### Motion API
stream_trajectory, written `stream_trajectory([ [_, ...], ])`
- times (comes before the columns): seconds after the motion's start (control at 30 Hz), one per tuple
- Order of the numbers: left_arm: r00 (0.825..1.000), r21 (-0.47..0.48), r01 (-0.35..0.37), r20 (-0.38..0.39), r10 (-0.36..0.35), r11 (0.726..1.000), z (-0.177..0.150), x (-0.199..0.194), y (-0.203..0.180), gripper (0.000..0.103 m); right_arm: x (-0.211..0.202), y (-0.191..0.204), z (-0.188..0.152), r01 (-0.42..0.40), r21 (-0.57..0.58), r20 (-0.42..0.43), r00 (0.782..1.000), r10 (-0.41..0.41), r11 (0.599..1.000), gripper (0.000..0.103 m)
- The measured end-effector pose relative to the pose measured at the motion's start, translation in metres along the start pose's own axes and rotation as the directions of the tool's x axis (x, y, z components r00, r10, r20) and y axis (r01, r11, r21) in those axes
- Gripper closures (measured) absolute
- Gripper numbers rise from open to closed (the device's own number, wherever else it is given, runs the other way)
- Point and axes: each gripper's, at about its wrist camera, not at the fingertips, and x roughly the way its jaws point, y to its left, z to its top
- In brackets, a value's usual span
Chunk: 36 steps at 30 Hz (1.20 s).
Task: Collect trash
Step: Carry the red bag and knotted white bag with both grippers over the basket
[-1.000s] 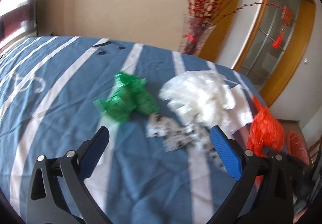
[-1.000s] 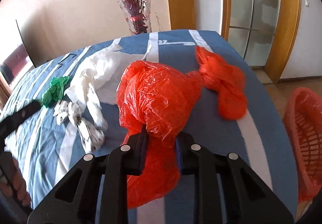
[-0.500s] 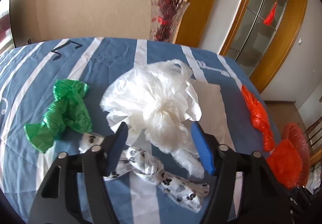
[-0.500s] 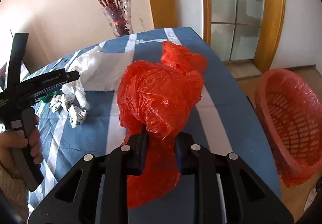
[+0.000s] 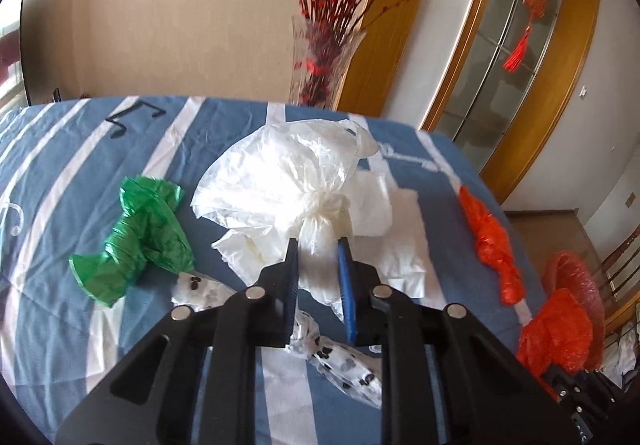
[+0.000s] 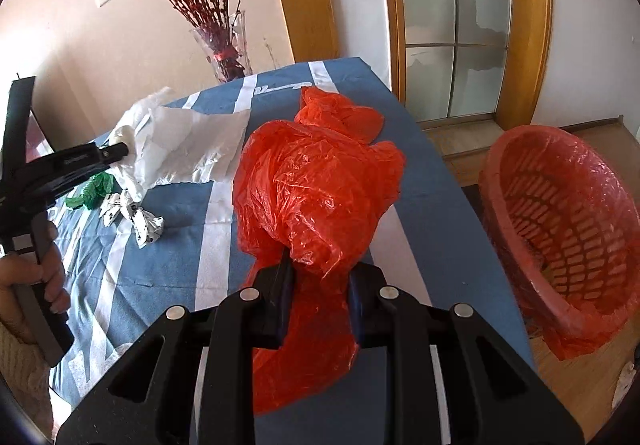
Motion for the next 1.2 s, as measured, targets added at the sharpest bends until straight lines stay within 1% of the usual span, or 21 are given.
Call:
stream_trajectory([
  [0.2, 0.999, 0.023, 0.036, 0.039, -0.037, 0.999, 0.0, -0.032, -0.017, 0.084, -0.019, -0.007, -0.001, 0.004, 0.005, 0.032, 0.999, -0.004, 1.0, 0.079],
  [0.37, 0.997, 0.061, 0.058, 0.055, -0.061, 0.996, -0.003, -0.046, -0.039, 0.084, -0.033, -0.013, -0.003, 0.009, 0.014, 0.053, 0.999, -0.01, 1.0, 0.079],
  [0.6, 0.994, 0.115, 0.082, 0.057, -0.089, 0.99, -0.014, -0.061, -0.071, 0.084, -0.049, -0.026, -0.009, 0.017, 0.036, 0.075, 0.997, -0.019, 0.999, 0.079],
  [0.9, 0.99, 0.174, 0.12, 0.051, -0.131, 0.977, -0.025, -0.07, -0.108, 0.084, -0.065, -0.041, -0.015, 0.027, 0.065, 0.096, 0.995, -0.033, 0.998, 0.079],
  [1.2, 0.983, 0.229, 0.174, 0.016, -0.182, 0.958, -0.041, -0.07, -0.149, 0.084, -0.076, -0.068, -0.021, 0.049, 0.11, 0.108, 0.992, -0.061, 0.993, 0.079],
])
